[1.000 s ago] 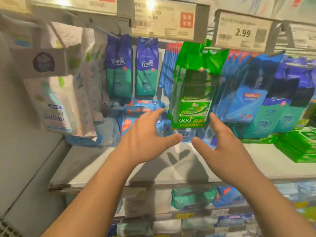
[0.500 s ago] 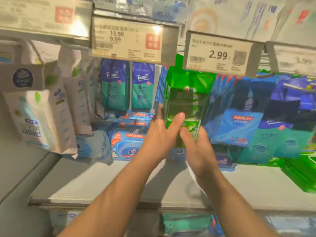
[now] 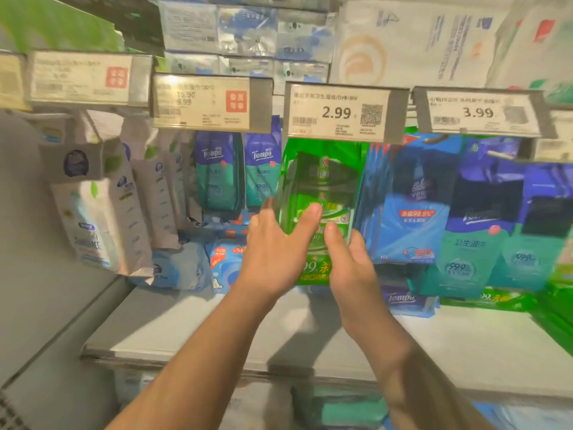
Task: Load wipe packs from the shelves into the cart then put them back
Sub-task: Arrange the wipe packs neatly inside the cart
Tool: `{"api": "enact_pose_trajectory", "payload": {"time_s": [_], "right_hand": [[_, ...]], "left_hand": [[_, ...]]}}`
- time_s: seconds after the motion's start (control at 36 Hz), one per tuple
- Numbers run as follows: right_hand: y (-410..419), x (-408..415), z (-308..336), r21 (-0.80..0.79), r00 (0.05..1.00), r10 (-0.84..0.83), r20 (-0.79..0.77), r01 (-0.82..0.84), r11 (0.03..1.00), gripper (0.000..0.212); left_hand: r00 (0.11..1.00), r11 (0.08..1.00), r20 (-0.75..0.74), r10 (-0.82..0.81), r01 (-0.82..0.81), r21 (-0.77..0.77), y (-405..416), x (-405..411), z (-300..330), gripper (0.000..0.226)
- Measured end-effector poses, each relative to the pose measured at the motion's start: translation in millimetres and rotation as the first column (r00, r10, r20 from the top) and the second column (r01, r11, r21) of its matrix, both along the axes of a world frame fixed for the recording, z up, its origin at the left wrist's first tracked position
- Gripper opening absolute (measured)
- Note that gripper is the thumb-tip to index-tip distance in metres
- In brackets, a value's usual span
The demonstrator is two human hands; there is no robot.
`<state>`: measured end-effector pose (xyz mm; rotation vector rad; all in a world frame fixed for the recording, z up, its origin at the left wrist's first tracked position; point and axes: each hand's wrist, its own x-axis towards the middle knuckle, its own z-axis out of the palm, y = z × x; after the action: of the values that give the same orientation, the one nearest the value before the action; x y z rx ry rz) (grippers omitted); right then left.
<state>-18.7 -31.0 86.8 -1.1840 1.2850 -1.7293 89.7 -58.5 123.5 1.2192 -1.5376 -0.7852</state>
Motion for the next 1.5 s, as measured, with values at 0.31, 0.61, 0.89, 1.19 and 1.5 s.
{"api": "enact_pose_trajectory", "payload": {"time_s": [0.31, 0.61, 0.89, 1.19, 1.5], "right_hand": [[27.9, 4.2, 10.3, -0.147, 0.963, 0.229, 0.144, -0.208, 0.967, 0.052], [74.3, 2.7, 3.9, -0.184, 0.93, 0.321, 0.178, -0.289, 0.939, 0.037], [99.9, 9.8, -10.7, -0.179, 0.911, 0.347, 0.22, -0.312, 0.933, 0.049], [120.8, 77.5, -16.2, -0.192, 0.776, 0.581, 0.247, -0.548, 0.814, 0.09], [148.9, 209.9, -19.1, -0.163, 0.69, 0.72, 0.073, -0.704, 0.691, 0.066]], "left_hand": [[0.98, 0.999, -0.199, -0.033, 0.031, -0.014, 41.6, 1.2, 4.1, 0.074], [0.933, 0.994, -0.352, -0.075, 0.04, -0.104, 97.6, -1.2, -2.1, 0.061], [0.976, 0.979, -0.212, 0.047, -0.087, -0.182, 144.6, 8.3, -1.3, 0.073], [0.953, 0.955, -0.232, 0.194, -0.238, -0.179, 194.4, 67.2, -6.5, 0.072], [0.854, 0.895, -0.345, 0.389, -0.439, -0.079, 239.4, 197.2, -20.2, 0.076]]}}
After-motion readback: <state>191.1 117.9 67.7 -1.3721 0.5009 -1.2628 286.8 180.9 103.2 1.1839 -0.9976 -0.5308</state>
